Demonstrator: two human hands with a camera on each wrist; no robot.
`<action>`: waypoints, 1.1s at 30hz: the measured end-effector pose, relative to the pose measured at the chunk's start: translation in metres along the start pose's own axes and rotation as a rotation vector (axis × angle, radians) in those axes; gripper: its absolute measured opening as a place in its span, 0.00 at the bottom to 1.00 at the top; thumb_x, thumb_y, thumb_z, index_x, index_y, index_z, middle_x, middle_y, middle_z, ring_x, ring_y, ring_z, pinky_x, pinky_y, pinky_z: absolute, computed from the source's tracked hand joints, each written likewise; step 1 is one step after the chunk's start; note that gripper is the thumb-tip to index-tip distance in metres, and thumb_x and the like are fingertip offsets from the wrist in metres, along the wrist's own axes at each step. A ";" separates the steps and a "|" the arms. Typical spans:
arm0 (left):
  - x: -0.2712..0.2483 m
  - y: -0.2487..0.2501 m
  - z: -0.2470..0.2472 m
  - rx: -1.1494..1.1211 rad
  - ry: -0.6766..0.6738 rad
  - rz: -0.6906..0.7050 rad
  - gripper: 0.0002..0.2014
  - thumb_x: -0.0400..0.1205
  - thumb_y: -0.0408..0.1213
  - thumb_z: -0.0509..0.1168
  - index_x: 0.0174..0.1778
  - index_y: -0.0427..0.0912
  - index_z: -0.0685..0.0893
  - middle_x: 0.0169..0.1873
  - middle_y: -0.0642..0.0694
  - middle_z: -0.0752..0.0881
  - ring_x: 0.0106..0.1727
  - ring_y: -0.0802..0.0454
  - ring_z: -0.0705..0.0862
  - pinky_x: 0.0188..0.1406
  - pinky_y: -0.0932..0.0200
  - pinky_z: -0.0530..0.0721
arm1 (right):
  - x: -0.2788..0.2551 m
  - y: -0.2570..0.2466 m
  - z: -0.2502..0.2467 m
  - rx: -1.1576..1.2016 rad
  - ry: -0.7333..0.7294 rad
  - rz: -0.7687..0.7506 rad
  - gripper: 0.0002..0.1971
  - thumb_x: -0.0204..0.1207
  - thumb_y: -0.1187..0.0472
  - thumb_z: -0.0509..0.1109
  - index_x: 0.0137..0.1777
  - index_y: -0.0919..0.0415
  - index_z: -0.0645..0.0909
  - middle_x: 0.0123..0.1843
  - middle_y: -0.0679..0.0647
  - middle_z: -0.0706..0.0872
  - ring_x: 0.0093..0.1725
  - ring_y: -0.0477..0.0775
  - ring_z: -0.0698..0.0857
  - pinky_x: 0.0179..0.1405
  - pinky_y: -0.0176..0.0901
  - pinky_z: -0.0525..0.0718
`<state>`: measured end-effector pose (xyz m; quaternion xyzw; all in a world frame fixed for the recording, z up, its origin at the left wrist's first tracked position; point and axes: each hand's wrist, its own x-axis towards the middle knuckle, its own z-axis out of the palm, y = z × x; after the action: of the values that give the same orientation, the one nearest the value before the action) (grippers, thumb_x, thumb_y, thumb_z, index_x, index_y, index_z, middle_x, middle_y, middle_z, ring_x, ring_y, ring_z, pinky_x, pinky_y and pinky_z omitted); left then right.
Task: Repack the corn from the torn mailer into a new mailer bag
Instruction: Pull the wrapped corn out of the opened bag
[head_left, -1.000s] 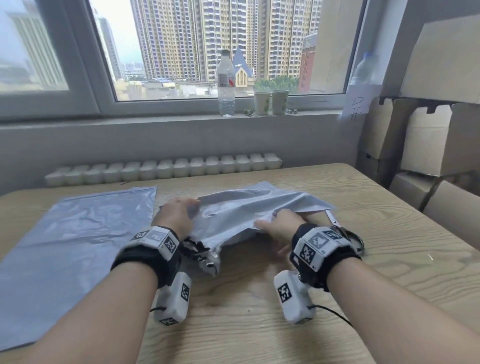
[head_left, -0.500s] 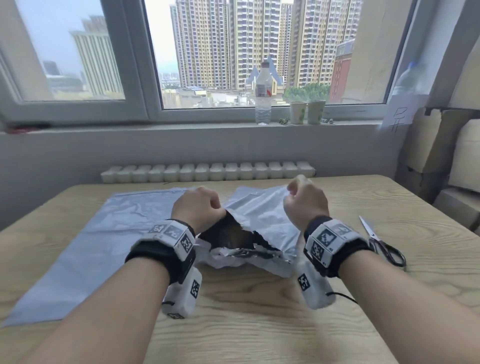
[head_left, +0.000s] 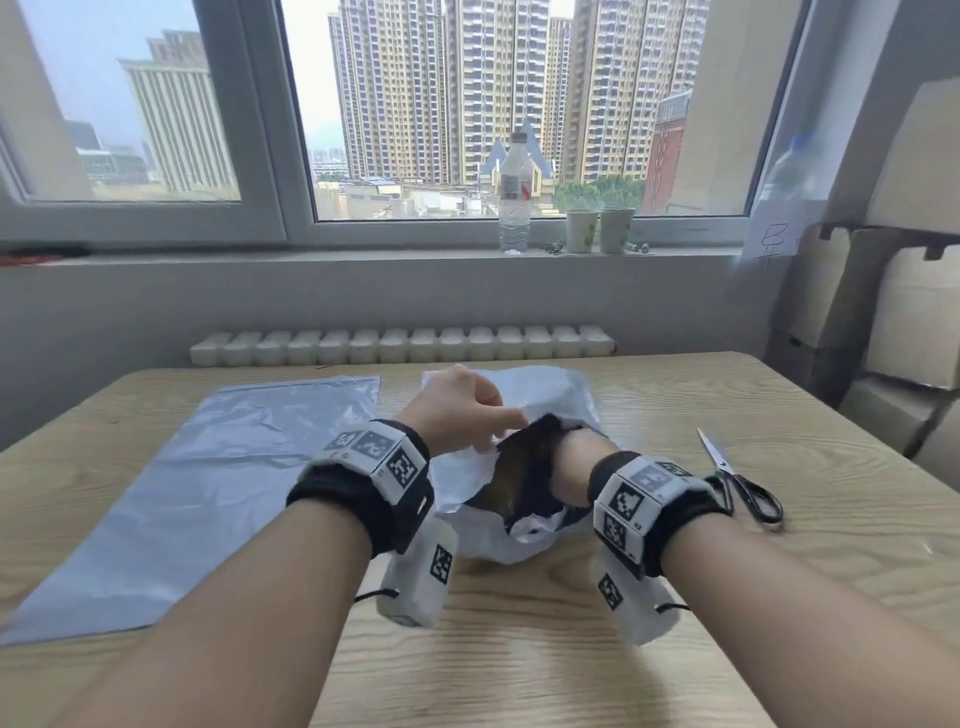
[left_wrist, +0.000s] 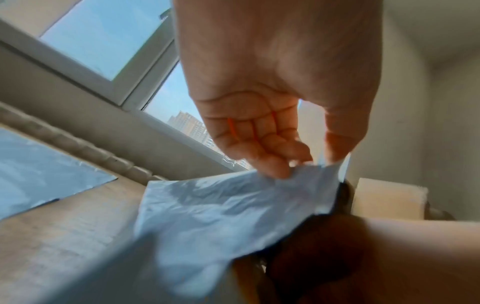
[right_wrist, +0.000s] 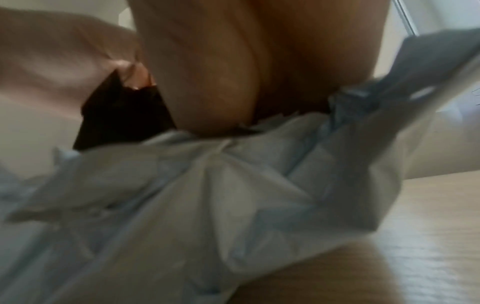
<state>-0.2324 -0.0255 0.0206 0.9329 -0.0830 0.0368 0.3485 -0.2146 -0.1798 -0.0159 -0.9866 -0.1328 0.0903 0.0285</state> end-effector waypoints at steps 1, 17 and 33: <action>0.003 -0.005 -0.001 -0.052 0.005 -0.030 0.14 0.75 0.48 0.70 0.32 0.40 0.86 0.24 0.49 0.86 0.27 0.58 0.83 0.31 0.64 0.81 | 0.002 -0.002 -0.003 -0.017 -0.002 -0.006 0.17 0.82 0.60 0.61 0.69 0.61 0.77 0.68 0.60 0.81 0.67 0.60 0.80 0.66 0.49 0.78; 0.025 -0.071 0.024 -0.293 -0.163 -0.496 0.34 0.81 0.36 0.67 0.82 0.55 0.61 0.64 0.39 0.77 0.42 0.47 0.82 0.54 0.54 0.81 | 0.035 -0.041 0.030 0.009 -0.093 -0.021 0.28 0.85 0.48 0.52 0.82 0.59 0.60 0.81 0.59 0.64 0.79 0.61 0.66 0.77 0.54 0.63; 0.058 -0.064 0.031 -0.350 0.114 -0.441 0.11 0.77 0.23 0.63 0.29 0.35 0.82 0.27 0.42 0.80 0.29 0.49 0.77 0.33 0.59 0.83 | -0.018 -0.021 -0.041 0.466 0.260 -0.162 0.27 0.70 0.68 0.58 0.58 0.38 0.86 0.61 0.43 0.88 0.60 0.52 0.83 0.63 0.45 0.82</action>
<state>-0.1630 -0.0057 -0.0364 0.8505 0.1365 -0.0021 0.5079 -0.2290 -0.1654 0.0295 -0.9429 -0.1820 -0.0113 0.2787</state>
